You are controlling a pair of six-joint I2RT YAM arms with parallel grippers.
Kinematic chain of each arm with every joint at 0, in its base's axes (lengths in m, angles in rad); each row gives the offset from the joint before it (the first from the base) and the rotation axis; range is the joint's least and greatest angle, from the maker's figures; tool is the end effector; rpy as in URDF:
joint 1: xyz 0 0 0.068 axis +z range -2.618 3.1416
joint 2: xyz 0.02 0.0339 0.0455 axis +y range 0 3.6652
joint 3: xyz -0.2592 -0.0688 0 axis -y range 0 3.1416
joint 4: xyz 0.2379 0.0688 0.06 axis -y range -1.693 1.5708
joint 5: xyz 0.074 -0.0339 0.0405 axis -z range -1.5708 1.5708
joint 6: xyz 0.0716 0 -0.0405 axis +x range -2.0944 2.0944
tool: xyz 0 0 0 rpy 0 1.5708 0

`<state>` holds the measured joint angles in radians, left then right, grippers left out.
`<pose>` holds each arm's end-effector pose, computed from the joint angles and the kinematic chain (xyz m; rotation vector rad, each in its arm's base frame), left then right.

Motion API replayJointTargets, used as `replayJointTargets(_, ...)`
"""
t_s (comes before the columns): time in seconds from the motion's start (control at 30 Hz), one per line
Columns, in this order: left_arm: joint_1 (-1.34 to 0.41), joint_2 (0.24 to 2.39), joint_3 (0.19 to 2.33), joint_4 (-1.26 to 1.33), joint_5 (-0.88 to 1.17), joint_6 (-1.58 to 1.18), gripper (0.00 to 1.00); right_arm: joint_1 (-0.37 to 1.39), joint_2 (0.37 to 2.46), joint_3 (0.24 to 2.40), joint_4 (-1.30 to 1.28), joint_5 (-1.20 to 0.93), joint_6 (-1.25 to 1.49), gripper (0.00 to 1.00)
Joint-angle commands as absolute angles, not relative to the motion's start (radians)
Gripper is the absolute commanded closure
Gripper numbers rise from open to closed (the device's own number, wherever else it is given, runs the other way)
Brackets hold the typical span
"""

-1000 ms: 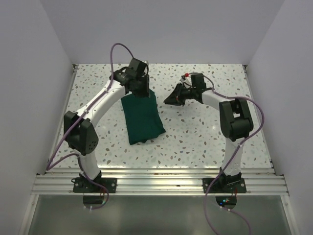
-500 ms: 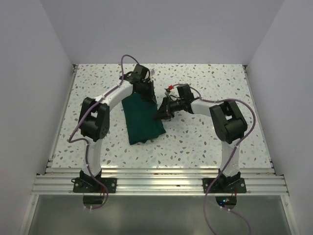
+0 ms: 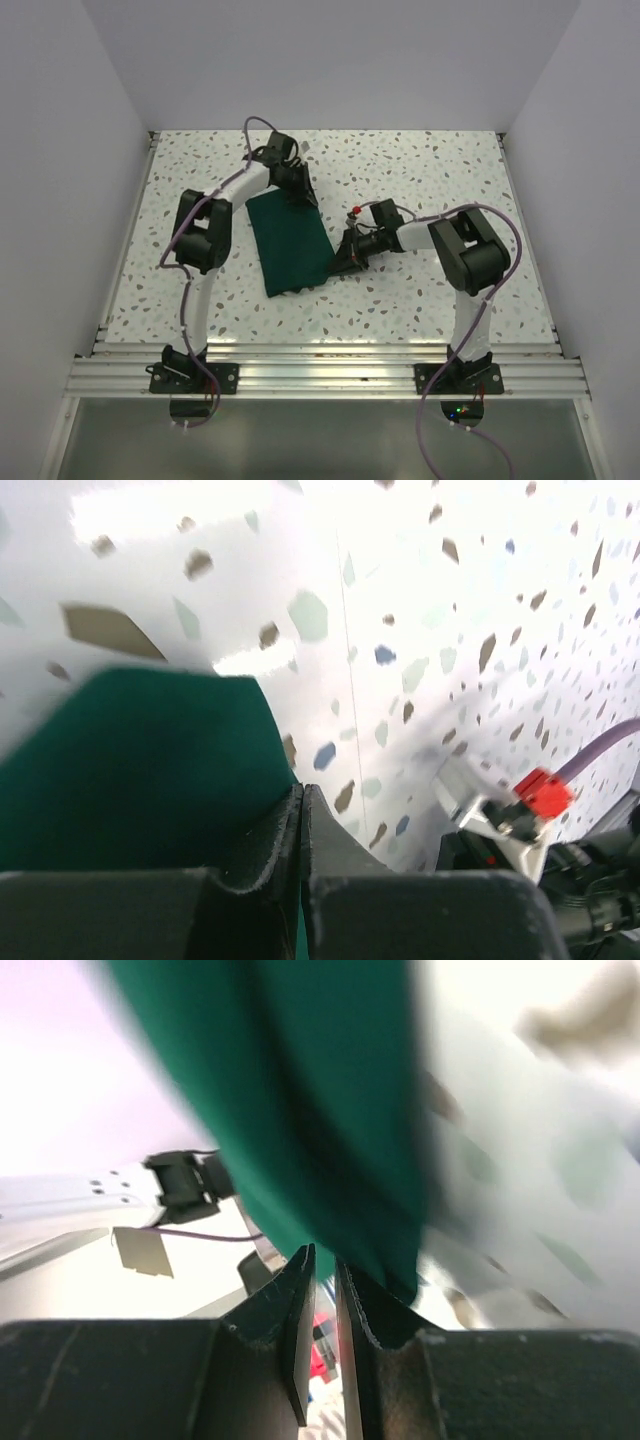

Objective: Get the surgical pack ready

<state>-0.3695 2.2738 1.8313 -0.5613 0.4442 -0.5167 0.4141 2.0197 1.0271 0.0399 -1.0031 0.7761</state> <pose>0.4577 -0.2103 0.1466 -0.0212 2.6875 -0.8821 0.3217 0.2073 0.0889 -0.0200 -2.6048 -1.6243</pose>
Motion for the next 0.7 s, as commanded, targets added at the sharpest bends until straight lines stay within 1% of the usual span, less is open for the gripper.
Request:
replayJointTargets(0.0,-0.308,2.324,1.94,-0.548,0.437,-0.511,0.95,0.416,1.979,0.959,-0.012,-0.95,0.727,0.82)
replayJointTargets(0.13,-0.273,2.373,2.028,-0.58,0.465,-0.515,0.95,0.414,1.96,0.942,-0.061,-0.942,0.69,0.82)
replayJointTargets(0.2,-0.256,2.359,2.054,-0.584,0.462,-0.517,0.91,0.414,1.941,0.94,-0.101,-0.933,0.667,0.82)
replayJointTargets(0.23,-0.25,2.33,2.06,-0.592,0.456,-0.517,0.86,0.414,1.919,0.942,-0.121,-0.933,0.664,0.82)
replayJointTargets(0.3,-0.241,2.284,2.054,-0.606,0.421,-0.512,0.84,0.416,1.898,0.946,-0.147,-0.922,0.647,0.82)
replayJointTargets(0.33,-0.241,2.226,2.03,-0.614,0.407,-0.509,0.76,0.414,1.875,0.959,-0.19,-0.913,0.637,0.82)
replayJointTargets(0.4,-0.242,2.153,1.981,-0.612,0.379,-0.502,0.7,0.414,1.856,0.972,-0.238,-0.887,0.608,0.82)
replayJointTargets(0.43,-0.242,2.064,1.907,-0.606,0.367,-0.499,0.63,0.416,1.836,0.988,-0.279,-0.874,0.597,0.82)
replayJointTargets(0.47,-0.244,2.015,1.864,-0.595,0.354,-0.492,0.6,0.414,1.826,0.997,-0.303,-0.858,0.571,0.82)
replayJointTargets(0.5,-0.244,1.915,1.818,-0.571,0.339,-0.492,0.58,0.414,1.816,1.008,-0.333,-0.815,0.558,0.82)
replayJointTargets(0.53,-0.244,1.869,1.736,-0.563,0.33,-0.489,0.55,0.416,1.81,1.028,-0.372,-0.804,0.548,0.82)
replayJointTargets(0.6,-0.244,1.742,1.63,-0.578,0.29,-0.477,0.54,0.416,1.805,1.048,-0.399,-0.798,0.532,0.82)
replayJointTargets(0.67,-0.244,1.662,1.559,-0.6,0.259,-0.469,0.53,0.41,1.804,1.074,-0.445,-0.743,0.49,0.82)
